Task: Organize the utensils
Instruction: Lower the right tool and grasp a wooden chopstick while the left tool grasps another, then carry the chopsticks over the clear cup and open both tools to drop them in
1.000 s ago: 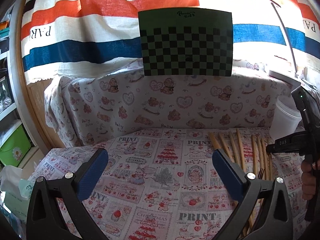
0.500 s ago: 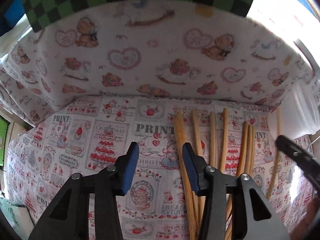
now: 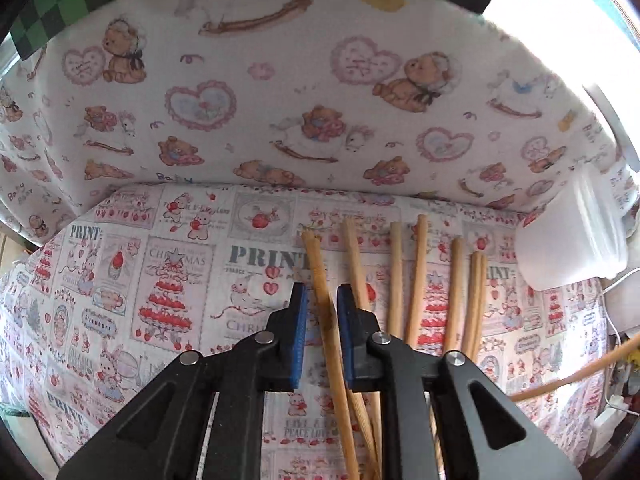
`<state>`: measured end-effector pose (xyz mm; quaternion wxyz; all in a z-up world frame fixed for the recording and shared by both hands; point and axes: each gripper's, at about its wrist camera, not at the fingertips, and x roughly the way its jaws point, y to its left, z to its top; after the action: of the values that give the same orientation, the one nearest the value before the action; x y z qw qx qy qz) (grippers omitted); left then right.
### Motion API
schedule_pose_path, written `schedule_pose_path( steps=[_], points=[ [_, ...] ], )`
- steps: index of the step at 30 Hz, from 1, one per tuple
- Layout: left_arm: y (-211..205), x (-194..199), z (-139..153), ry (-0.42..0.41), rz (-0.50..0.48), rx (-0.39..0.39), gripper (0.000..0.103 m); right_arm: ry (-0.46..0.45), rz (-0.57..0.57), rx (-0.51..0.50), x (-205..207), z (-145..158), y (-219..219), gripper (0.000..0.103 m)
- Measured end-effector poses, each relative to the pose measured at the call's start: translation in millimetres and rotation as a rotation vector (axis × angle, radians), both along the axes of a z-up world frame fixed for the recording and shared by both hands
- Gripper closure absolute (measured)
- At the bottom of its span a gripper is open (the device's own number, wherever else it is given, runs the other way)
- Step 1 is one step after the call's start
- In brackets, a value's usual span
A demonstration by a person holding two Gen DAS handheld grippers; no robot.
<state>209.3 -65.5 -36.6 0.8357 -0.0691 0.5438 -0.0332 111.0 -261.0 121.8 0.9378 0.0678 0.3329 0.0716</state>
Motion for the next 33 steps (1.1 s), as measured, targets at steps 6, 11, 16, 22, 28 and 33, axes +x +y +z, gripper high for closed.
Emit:
schedule_pose_path(
  steps=[6,11,16,22,28,33],
  points=[
    [-6,-5,13,-0.019,0.007,-0.005,0.089,-0.074,-0.009,-0.044,-21,17,0,0.097],
    [-10,7,-10,0.027,0.014,-0.023,0.089,-0.130,-0.021,-0.073,-36,31,0,0.097],
    [0,5,-2,0.000,0.025,-0.089,0.096,-0.142,-0.010,-0.086,-40,37,0,0.097],
    [-12,-32,83,-0.207,-0.067,-0.117,0.096,-0.162,-0.042,-0.113,-45,44,-10,0.097],
    [-31,-53,127,-0.294,-0.111,-0.053,0.096,-0.214,-0.041,-0.070,-59,59,-26,0.097],
    [-38,-67,155,-0.363,-0.132,-0.036,0.096,-0.247,-0.053,-0.047,-59,64,-41,0.097]
  ],
)
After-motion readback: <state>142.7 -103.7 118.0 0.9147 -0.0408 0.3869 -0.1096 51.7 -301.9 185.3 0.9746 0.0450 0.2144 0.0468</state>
